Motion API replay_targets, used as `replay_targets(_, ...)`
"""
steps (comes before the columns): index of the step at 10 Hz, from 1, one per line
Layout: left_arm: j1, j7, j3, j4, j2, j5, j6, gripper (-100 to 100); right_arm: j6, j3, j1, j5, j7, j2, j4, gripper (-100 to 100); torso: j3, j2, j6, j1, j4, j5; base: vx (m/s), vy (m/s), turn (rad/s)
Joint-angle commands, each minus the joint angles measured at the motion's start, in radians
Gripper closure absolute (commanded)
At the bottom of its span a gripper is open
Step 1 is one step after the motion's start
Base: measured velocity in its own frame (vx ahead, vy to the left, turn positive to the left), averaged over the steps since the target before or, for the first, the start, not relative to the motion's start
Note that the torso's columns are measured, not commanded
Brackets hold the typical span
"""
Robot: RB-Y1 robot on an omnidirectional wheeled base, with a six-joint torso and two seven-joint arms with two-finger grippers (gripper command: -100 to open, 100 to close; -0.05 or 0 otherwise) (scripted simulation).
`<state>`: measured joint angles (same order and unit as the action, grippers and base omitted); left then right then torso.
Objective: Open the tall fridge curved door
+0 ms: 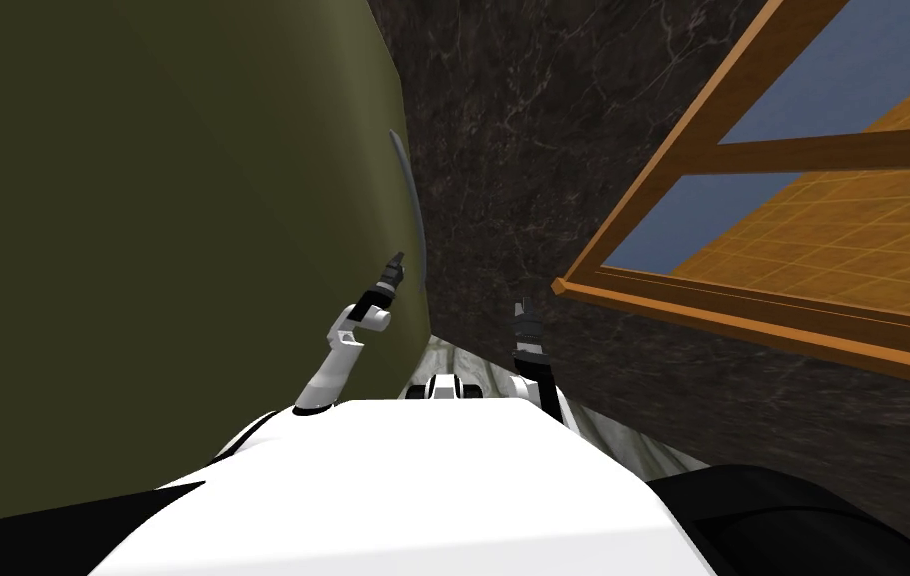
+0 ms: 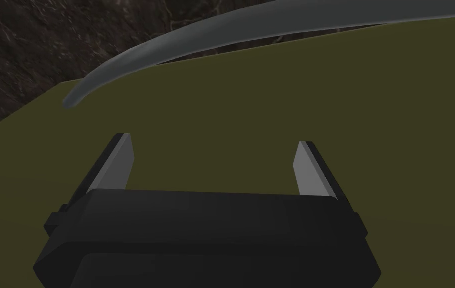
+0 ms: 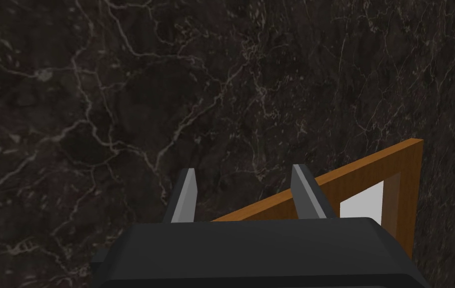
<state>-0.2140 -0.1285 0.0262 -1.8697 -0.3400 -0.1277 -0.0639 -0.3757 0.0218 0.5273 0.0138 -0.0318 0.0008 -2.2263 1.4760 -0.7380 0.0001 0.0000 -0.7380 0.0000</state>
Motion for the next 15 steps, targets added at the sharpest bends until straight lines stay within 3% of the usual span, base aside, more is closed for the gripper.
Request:
replay_targets(1,-0.053,-0.003,-0.004,0.017,-0.013,-0.012,-0.047,-100,0.0,0.0,0.0,0.0,0.0,0.0,0.0,0,0.0,0.0,0.0,0.0,0.0,0.0,0.0,0.0,0.0)
replay_targets(2,-0.088,-0.014,-0.008,0.045,-0.027,-0.027,-0.098,-100,0.0,0.0,0.0,0.0,0.0,0.0,0.0,0,0.0,0.0,0.0,0.0,0.0,0.0,-0.001,0.004,-0.064)
replay_targets(3,-0.112,-0.014,-0.008,0.045,-0.027,-0.027,-0.102,-100,0.0,0.0,0.0,0.0,0.0,0.0,0.0,0,0.0,0.0,0.0,0.0,0.0,0.0,-0.002,0.006,-0.053)
replay_targets(10,-0.316,-0.07,-0.03,0.154,-0.071,-0.077,-0.299,-100,0.0,0.0,0.0,0.0,0.0,0.0,0.0,0,0.0,0.0,0.0,0.0,0.0,0.0,-0.002,0.009,-0.059)
replay_targets(15,-0.426,-0.104,-0.044,0.209,-0.086,-0.092,-0.419,-100,0.0,0.0,0.0,0.0,0.0,0.0,0.0,0,0.0,0.0,0.0,0.0,0.0,0.0,-0.001,0.011,-0.048)
